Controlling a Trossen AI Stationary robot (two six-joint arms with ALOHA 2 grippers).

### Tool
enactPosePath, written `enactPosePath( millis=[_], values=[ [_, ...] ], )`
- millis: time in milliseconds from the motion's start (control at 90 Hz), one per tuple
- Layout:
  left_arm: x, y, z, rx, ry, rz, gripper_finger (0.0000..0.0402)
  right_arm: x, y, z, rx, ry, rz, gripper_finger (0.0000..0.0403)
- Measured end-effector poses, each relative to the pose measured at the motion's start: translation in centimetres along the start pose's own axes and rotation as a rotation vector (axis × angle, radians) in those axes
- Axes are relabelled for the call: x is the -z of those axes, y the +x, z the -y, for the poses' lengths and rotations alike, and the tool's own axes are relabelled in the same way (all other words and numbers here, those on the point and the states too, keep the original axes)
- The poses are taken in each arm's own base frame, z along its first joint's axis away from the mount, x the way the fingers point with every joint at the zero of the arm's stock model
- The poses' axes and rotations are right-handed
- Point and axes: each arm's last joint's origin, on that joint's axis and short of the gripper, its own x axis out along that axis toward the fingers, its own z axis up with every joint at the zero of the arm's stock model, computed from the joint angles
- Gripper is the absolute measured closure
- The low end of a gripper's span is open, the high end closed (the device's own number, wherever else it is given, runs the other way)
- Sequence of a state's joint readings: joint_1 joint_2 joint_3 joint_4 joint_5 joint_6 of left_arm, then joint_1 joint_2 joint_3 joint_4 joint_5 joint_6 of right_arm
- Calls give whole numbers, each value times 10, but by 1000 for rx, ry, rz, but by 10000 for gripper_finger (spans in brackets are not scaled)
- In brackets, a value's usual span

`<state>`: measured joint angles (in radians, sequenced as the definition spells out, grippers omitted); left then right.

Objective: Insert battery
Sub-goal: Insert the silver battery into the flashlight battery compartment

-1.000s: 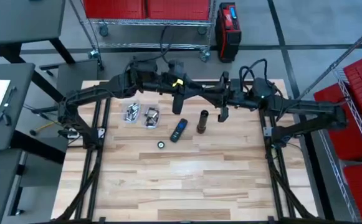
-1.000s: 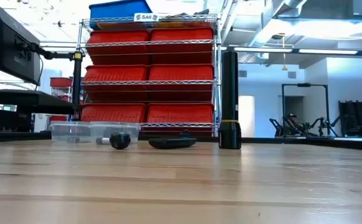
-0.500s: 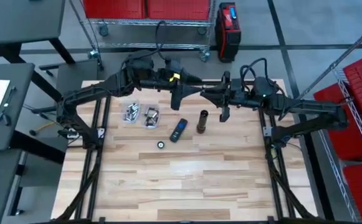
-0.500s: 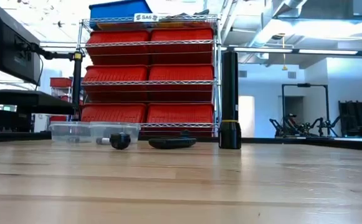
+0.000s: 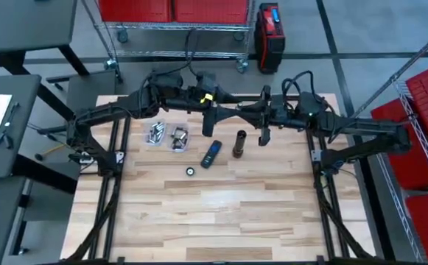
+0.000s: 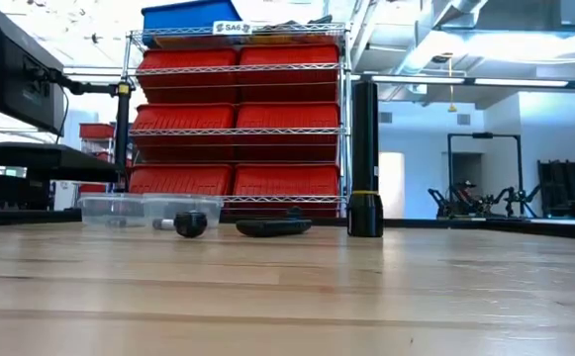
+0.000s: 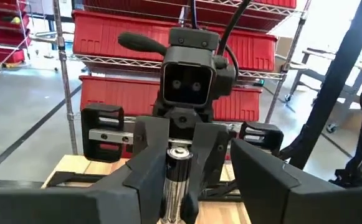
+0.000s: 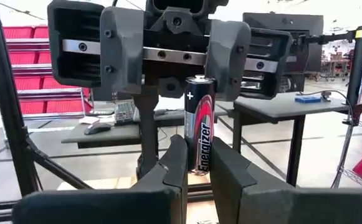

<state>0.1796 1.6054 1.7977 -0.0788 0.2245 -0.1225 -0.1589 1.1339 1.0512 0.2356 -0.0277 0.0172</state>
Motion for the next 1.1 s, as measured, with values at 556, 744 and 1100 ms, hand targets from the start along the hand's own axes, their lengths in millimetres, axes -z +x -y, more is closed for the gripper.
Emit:
enactPosePath(
  millis=[556,744,1100],
  values=[
    [13,18,-2,18,-18,19,244,0,0,-2,-6,-16,0,374],
    [13,18,-2,17,-18,17,244,0,0,-2,-5,-17,0,374],
    [13,17,-3,-25,33,19,306,0,0,-2,-4,-17,0,373]
  ],
)
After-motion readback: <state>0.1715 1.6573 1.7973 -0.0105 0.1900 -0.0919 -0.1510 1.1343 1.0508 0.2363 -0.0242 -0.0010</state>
